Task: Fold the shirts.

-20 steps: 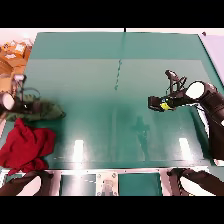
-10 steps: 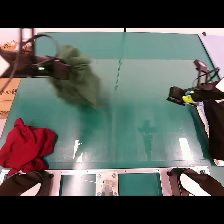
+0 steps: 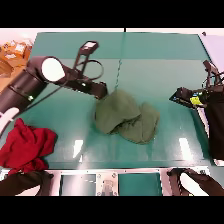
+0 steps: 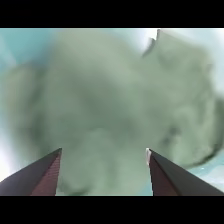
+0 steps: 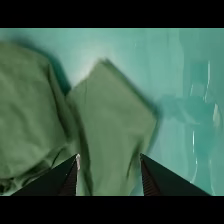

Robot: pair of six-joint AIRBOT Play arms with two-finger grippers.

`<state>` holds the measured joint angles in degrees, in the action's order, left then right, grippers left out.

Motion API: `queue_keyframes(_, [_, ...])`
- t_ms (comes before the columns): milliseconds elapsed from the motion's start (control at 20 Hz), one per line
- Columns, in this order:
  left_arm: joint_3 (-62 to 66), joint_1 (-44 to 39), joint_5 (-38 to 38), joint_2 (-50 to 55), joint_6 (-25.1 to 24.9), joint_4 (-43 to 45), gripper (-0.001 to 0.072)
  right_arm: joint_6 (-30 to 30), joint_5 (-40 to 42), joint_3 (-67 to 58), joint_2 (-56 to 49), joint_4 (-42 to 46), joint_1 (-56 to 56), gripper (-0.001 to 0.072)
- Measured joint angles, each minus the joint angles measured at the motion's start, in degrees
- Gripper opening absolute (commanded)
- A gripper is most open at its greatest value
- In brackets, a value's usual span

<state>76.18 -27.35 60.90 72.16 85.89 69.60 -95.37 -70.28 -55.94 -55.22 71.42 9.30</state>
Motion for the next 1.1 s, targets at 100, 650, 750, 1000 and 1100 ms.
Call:
queue_keyframes(100, [-0.3, 4.7, 3.5, 0.5, 0.1, -0.5, 0.0599, 0.0, -0.4, 1.9, -0.1, 0.6, 0.1, 0.0397])
queue_keyframes(650, [-27.4, 13.2, 1.8, 1.1, -6.5, -18.8, 0.0598, 1.3, 6.3, 12.4, -14.1, 0.6, 0.2, 0.0397])
queue_keyframes(750, [-31.6, 12.6, -0.6, 1.1, -8.5, -23.9, 0.0598, 3.3, 7.4, 12.7, -16.7, -2.1, 0.2, 0.0396])
queue_keyframes(1000, [-35.7, 3.8, -10.5, 1.2, -10.1, -30.3, 0.0174, 7.5, 9.7, 12.9, -21.4, -8.7, 0.2, 0.0080])
queue_keyframes(1100, [-36.2, 0.5, -13.2, 1.3, -9.6, -31.2, 0.0021, 8.5, 10.2, 12.9, -22.5, -10.0, 0.2, 0.0013])
